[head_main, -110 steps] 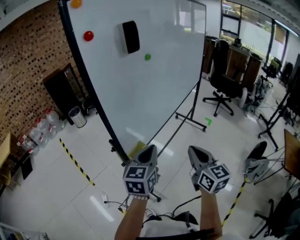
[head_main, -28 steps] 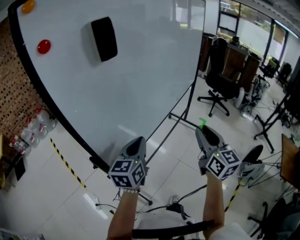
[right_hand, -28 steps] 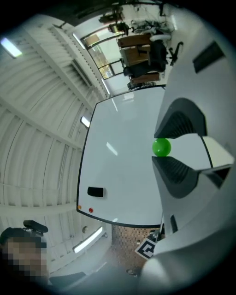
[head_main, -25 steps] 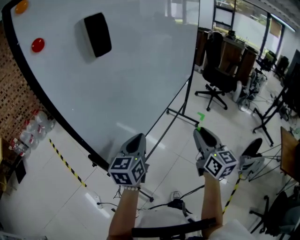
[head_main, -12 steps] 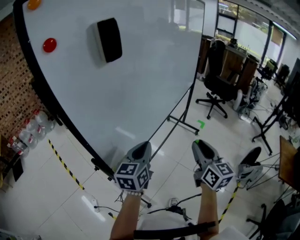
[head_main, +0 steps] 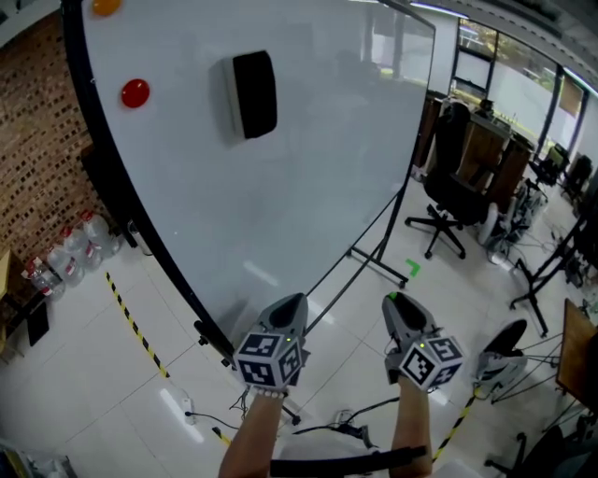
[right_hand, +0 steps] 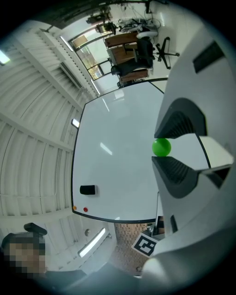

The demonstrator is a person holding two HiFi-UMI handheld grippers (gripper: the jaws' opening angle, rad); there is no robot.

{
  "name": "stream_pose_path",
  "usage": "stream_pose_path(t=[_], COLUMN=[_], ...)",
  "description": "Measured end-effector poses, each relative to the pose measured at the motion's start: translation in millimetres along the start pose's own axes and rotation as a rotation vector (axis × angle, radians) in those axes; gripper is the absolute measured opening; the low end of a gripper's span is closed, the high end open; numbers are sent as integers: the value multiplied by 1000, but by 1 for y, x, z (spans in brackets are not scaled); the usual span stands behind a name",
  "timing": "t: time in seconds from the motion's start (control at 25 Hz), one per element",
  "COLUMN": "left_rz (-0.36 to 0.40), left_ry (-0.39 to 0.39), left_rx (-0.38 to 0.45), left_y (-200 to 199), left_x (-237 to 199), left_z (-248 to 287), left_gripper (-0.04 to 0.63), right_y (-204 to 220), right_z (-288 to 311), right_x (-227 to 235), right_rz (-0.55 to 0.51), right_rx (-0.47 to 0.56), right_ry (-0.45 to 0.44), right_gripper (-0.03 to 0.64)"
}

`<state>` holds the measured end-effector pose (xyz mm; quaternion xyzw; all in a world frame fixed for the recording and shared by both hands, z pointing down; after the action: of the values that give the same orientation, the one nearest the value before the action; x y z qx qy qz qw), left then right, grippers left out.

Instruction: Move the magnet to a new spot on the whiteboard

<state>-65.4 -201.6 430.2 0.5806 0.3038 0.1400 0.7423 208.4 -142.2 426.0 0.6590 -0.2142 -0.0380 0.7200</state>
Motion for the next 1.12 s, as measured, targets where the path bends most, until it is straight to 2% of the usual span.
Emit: stream_pose_path(t=[0.2, 0.36, 0.88, 1.12], left_rz=[-2, 9, 28, 25], left_ry=[-28, -52, -168, -229], left_rx=[4, 14, 64, 82], left_y=[0, -4, -18, -19], left_x=[-1, 0, -2, -7], left_z=[-3, -5, -25, -32], left_gripper=[-8, -6, -6, -6], right_y=[1, -18, -142, -182], right_z=[14, 36, 139, 184], right_x=[3, 4, -47, -79], right_rz=[-13, -59, -292, -371], right_rx=[-10, 6, 120, 135], right_ry=[-30, -66, -315, -393], right_gripper=[131, 131, 130, 130])
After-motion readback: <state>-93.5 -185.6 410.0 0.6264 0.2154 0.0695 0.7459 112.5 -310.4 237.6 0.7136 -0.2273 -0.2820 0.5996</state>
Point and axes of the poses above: the fingertips, and each gripper's own axes: z forward along the fingers, x to its right, y out of its underside, the point moved 10 cm from there along -z, backward along the fingers, and after that the axes turned 1 degree about -y, right-handed, at the moved point
